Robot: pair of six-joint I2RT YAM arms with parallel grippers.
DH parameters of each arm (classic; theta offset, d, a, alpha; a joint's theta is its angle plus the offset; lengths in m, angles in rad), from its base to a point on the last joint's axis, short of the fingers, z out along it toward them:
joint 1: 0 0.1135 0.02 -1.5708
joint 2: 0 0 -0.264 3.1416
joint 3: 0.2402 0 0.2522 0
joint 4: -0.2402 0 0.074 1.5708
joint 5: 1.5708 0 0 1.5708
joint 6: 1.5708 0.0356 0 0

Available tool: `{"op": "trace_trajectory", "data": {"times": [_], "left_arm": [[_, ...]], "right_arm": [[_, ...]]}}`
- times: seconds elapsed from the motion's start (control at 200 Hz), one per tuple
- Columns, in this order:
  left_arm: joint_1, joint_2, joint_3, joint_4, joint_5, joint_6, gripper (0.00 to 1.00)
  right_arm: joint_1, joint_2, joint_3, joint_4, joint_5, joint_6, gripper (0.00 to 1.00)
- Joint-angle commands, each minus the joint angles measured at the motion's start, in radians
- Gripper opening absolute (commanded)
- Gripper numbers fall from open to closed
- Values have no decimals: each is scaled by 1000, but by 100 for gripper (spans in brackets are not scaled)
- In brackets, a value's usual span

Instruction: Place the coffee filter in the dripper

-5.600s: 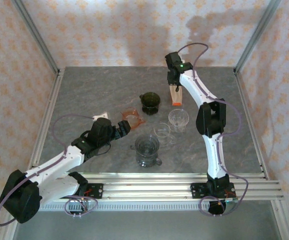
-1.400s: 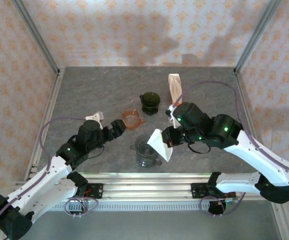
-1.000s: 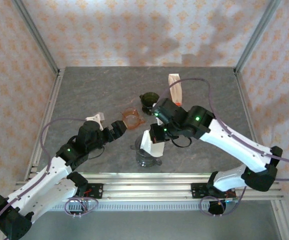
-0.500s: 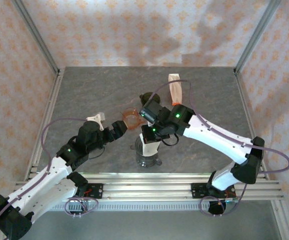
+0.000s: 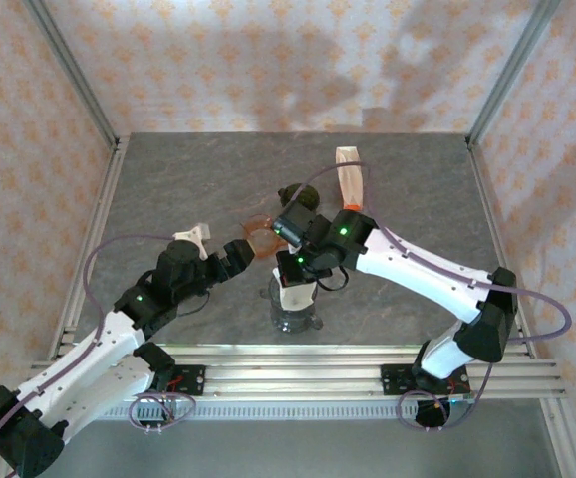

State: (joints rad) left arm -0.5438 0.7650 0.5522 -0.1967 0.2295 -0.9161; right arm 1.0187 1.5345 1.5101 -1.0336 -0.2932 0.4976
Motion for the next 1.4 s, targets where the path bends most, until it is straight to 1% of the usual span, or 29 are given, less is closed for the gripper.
{"op": "trace_trajectory", "data": {"times": [0.0,0.11,0.255,0.375,0.5,0.616,0.771,0.846,0.936,1.101,1.221,1.306,1.396], "left_arm": [[-10,7,-11,38,16,1,99],[-12,10,-9,40,19,-1,99],[-15,10,-2,39,26,6,99],[-23,17,19,20,33,25,93],[-30,25,46,-5,44,40,89],[-39,25,69,-12,55,47,88],[-67,28,115,-55,51,71,85],[-101,31,153,-96,34,97,83],[-155,44,208,-161,-15,140,81],[-313,133,324,-319,-159,240,75],[-413,214,394,-393,-247,284,70],[-447,253,421,-426,-288,293,63],[-462,274,431,-445,-307,293,56]], "right_arm": [[8,13,-17,10,2,-2,1],[8,12,-22,16,5,-2,3],[8,-10,-29,26,13,3,14],[7,-42,-39,38,27,13,22],[7,-84,-49,50,43,23,33],[8,-120,-59,57,62,29,39],[8,-174,-84,58,84,37,45],[8,-216,-105,61,110,38,49],[8,-269,-149,58,163,41,50],[8,-346,-231,58,233,56,51],[8,-399,-274,59,257,66,53],[8,-413,-293,61,264,67,54],[8,-415,-305,58,274,66,54]]}}
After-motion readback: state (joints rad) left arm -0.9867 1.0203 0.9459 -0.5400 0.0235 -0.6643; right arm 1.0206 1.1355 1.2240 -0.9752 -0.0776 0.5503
